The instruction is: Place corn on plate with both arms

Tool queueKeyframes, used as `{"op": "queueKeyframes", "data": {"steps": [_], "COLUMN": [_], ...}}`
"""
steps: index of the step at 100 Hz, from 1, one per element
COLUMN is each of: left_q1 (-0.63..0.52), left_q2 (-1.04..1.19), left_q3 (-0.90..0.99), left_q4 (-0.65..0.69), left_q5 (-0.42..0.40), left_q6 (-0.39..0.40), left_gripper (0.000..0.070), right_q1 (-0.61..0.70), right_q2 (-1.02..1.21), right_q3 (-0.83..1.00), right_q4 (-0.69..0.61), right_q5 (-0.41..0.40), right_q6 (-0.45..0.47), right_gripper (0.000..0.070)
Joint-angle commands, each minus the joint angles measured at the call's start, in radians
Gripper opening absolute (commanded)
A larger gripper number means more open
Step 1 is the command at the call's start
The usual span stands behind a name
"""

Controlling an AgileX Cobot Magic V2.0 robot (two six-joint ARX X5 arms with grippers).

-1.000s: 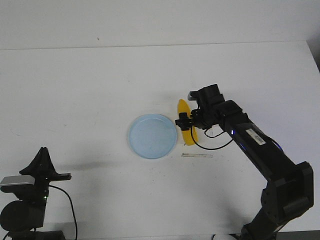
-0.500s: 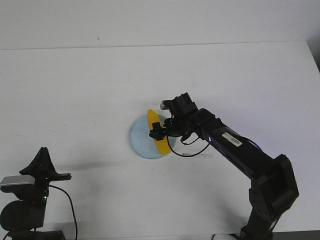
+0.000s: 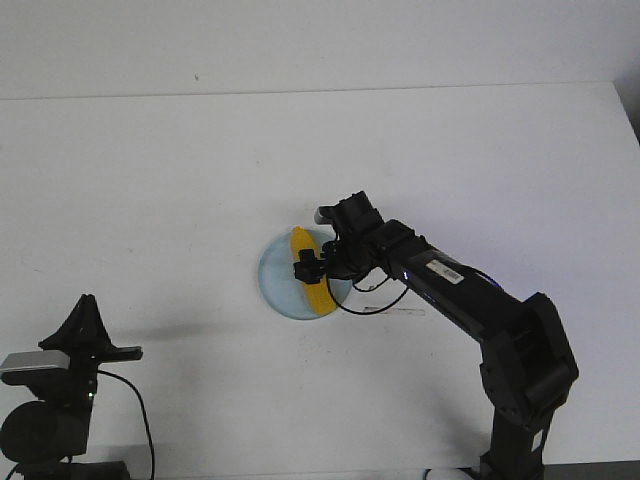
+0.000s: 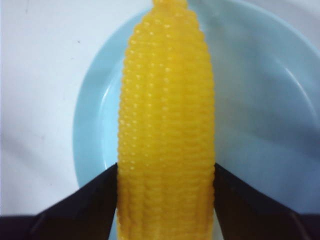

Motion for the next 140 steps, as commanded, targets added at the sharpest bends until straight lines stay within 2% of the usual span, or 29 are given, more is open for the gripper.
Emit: {"op": "queueKeyframes", "data": {"steps": [1, 9, 53, 60, 73, 82, 87, 105, 112, 128, 140], "left_q1": [0.001, 0.001, 0.001, 0.001, 0.001, 0.001, 0.001, 0.001, 0.001, 0.001, 0.001], "left_q2": [-0.002, -0.002, -0.002, -0.002, -0.002, -0.002, -0.002, -0.002, -0.002, -0.002, -0.002], "left_q3": [0.005, 0.005, 0.005, 0.005, 0.005, 0.005, 0.005, 0.005, 0.005, 0.005, 0.005], "left_q4": [0.011, 0.011, 0.011, 0.011, 0.011, 0.011, 0.011, 0.011, 0.011, 0.011, 0.011], "left_q5": [0.000, 0.000, 0.000, 0.000, 0.000, 0.000, 0.000, 0.000, 0.000, 0.000, 0.000], "left_q6": [0.006, 0.006, 0.006, 0.006, 0.006, 0.006, 0.006, 0.006, 0.006, 0.006, 0.006], "left_gripper": [0.0001, 0.0001, 0.0001, 0.0001, 0.0001, 0.0001, 0.0001, 0.0001, 0.0001, 0.0001, 0.0001], "right_q1": [0.010, 0.013, 0.013, 0.013, 0.010, -0.001, -0.003, -0.033, -0.055, -0.124, -0.190], "right_q2": [0.021, 0.021, -0.028, -0.061, -0.115, -0.150, -0.167, -0.232, -0.264, -0.351, -0.449], "right_q3": [0.014, 0.014, 0.017, 0.017, 0.017, 0.017, 0.016, -0.009, -0.041, -0.143, -0.266], "right_q4": [0.014, 0.024, 0.070, 0.078, 0.084, 0.083, 0.075, 0.037, 0.040, 0.056, 0.118], "right_q5": [0.001, 0.001, 0.011, 0.057, 0.193, 0.269, 0.312, 0.496, 0.531, 0.548, 0.548], "right_q6": [0.008, 0.008, 0.005, -0.002, -0.011, -0.077, -0.129, -0.225, -0.247, -0.301, -0.347], "right_gripper": [0.0393, 0.0441, 0.0447, 0.0446, 0.0445, 0.0440, 0.0393, 0.0118, 0.0054, 0.0037, 0.0036]}}
